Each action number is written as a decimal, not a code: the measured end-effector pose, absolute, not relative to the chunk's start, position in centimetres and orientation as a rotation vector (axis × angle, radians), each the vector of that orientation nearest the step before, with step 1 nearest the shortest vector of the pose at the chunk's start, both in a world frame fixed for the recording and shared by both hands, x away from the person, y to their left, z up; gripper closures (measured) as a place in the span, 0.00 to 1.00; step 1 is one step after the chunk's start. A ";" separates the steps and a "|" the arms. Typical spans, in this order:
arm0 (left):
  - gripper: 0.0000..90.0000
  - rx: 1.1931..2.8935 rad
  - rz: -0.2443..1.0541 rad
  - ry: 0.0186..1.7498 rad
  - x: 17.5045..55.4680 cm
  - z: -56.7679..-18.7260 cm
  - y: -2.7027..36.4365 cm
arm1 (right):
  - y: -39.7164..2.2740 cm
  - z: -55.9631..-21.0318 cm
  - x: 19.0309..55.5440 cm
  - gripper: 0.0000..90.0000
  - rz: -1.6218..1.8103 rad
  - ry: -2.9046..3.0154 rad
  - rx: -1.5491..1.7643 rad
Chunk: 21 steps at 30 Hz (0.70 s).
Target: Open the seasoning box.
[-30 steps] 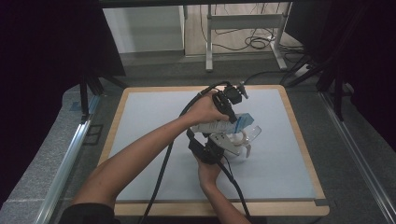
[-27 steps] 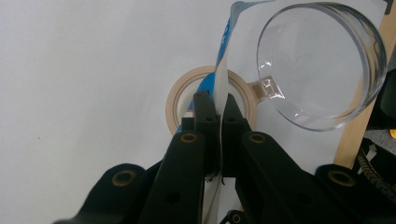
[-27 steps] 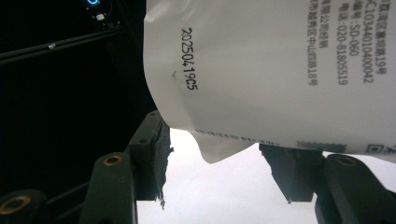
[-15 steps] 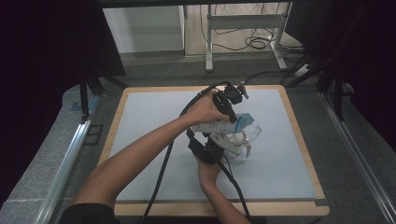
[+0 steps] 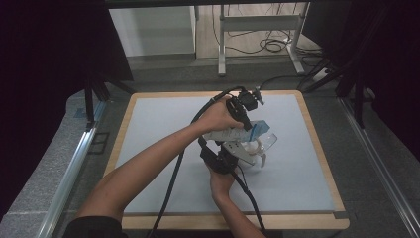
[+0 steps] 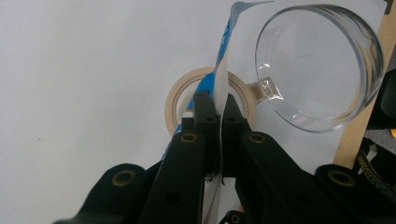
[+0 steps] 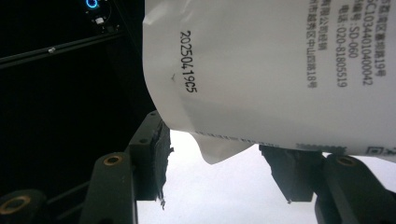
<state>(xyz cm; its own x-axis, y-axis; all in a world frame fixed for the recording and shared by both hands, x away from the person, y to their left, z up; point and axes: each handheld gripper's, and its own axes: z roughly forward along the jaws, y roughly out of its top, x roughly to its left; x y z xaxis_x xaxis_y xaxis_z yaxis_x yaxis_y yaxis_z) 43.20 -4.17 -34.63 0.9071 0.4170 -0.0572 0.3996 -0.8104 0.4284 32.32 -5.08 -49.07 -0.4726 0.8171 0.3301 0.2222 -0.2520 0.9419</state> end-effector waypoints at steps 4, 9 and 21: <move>1.00 2.629 0.061 0.585 43.1 -34.6 -4.2 | -5.1 -49.0 32.3 0.49 1.771 1.554 1.263; 1.00 2.630 0.062 0.588 43.1 -34.6 -4.3 | -5.1 -49.1 32.3 0.49 1.770 1.550 1.265; 1.00 2.632 0.059 0.582 42.9 -34.6 -4.4 | -5.2 -49.1 32.1 0.49 1.772 1.546 1.262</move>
